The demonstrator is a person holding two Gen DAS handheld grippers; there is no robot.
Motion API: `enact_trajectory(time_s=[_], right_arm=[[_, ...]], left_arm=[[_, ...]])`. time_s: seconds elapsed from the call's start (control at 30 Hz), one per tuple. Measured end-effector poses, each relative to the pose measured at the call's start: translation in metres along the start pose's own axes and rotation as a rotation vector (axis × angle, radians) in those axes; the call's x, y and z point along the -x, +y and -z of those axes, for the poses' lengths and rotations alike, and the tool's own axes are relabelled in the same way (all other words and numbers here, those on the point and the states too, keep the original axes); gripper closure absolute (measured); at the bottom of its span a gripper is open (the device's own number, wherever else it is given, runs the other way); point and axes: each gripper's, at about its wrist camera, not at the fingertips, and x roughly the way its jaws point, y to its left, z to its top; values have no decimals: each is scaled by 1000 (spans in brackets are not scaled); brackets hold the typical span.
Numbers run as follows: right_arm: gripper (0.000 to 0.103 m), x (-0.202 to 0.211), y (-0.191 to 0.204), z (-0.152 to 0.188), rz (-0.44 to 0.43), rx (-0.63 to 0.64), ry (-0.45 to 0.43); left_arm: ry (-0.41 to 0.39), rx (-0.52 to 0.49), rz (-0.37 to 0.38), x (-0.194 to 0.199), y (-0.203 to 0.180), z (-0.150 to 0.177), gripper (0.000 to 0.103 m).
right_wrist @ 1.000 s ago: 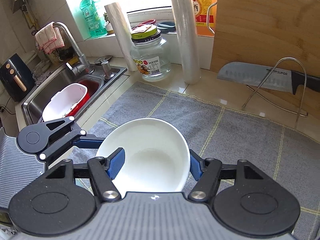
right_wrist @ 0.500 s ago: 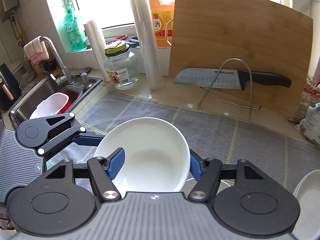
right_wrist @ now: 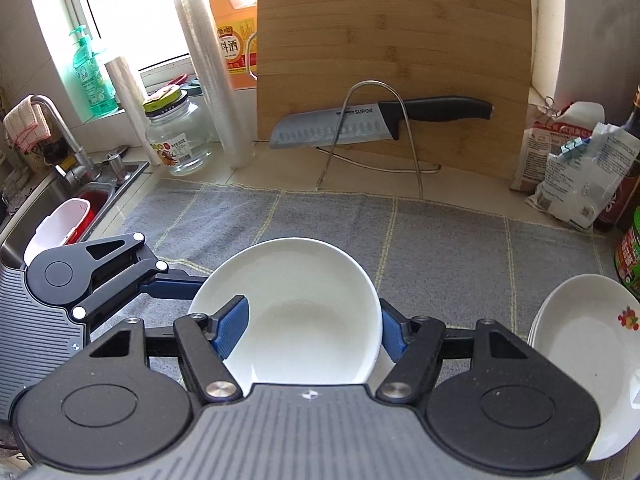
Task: Organize plates and bowls
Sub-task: 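Carry the held bowl with the right gripper back over the nested bowls, then lower the bowl into the nested bowls and open the right gripper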
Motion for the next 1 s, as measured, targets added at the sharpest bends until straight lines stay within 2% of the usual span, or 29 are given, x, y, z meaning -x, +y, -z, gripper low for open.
enact_trajectory(time_s=[0.37,0.7,1.0], right_arm=[[30,-9,-12,13,-12,-34,28],[30,-10,-11,15,-12,-1,24],[30,-12,-4,16,31,57,30]], left_arm=[[50,-4,14,-14,-7,4,13],[63,4,6,-18,-7,4,13],[64,6,5,-19,-8,4,12]])
